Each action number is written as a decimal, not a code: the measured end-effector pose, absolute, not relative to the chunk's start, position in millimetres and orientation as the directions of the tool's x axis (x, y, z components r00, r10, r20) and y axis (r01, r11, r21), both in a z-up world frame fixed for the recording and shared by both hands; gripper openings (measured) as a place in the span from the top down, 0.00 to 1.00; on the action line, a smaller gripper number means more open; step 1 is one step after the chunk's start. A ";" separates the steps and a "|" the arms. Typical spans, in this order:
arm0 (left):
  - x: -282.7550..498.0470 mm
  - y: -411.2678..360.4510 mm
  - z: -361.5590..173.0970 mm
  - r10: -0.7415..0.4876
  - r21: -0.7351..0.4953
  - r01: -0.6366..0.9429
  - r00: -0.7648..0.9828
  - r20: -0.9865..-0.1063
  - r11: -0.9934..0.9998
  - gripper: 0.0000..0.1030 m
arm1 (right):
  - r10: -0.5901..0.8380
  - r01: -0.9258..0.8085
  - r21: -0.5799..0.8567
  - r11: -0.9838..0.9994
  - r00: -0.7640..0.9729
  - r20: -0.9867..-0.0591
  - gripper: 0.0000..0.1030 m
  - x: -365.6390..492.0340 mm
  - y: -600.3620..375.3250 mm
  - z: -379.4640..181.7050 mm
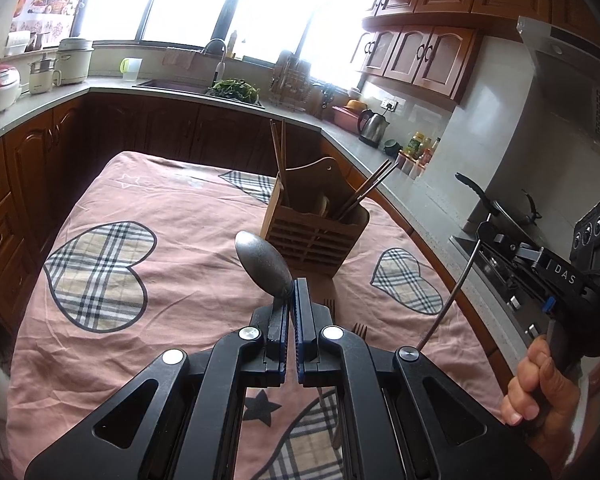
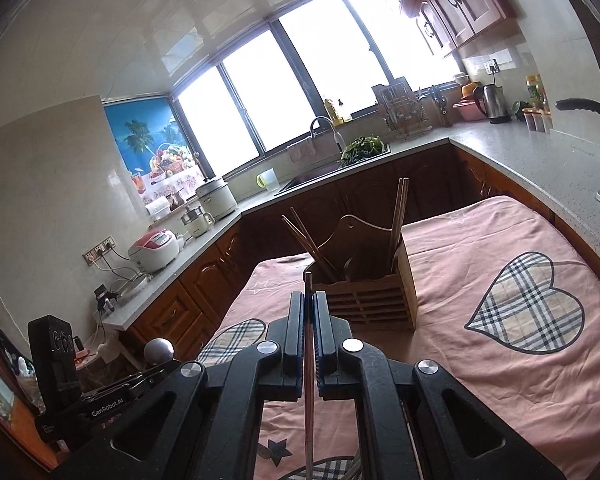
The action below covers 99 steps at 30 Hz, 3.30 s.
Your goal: Organize utensils
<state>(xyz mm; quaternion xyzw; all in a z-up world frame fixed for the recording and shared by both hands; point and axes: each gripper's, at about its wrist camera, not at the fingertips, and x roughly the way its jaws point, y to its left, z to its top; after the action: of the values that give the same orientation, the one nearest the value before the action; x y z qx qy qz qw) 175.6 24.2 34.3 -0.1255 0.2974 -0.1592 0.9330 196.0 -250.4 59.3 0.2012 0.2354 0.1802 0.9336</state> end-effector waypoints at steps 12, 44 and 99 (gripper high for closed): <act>203.6 12.5 51.2 -0.372 -0.296 0.253 0.794 -0.480 0.921 0.98 | 0.386 -0.214 0.458 0.863 0.864 -0.323 0.96 226.5 -262.6 72.7; 395.6 -43.5 34.5 -0.243 -0.163 0.192 0.883 -0.402 0.968 0.98 | 0.157 -0.107 0.298 0.948 0.976 -0.151 0.96 360.0 -259.9 55.1; 339.5 -6.8 24.3 -0.203 -0.233 0.106 0.872 -0.445 0.967 0.01 | 0.244 -0.102 0.447 0.889 0.931 -0.273 0.00 314.7 -278.6 30.9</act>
<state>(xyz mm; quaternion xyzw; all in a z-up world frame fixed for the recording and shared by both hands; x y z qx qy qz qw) 339.5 -6.8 24.3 -0.1011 0.2397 -0.0805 0.9622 314.7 -278.6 30.9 0.2177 0.1630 0.0903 0.9580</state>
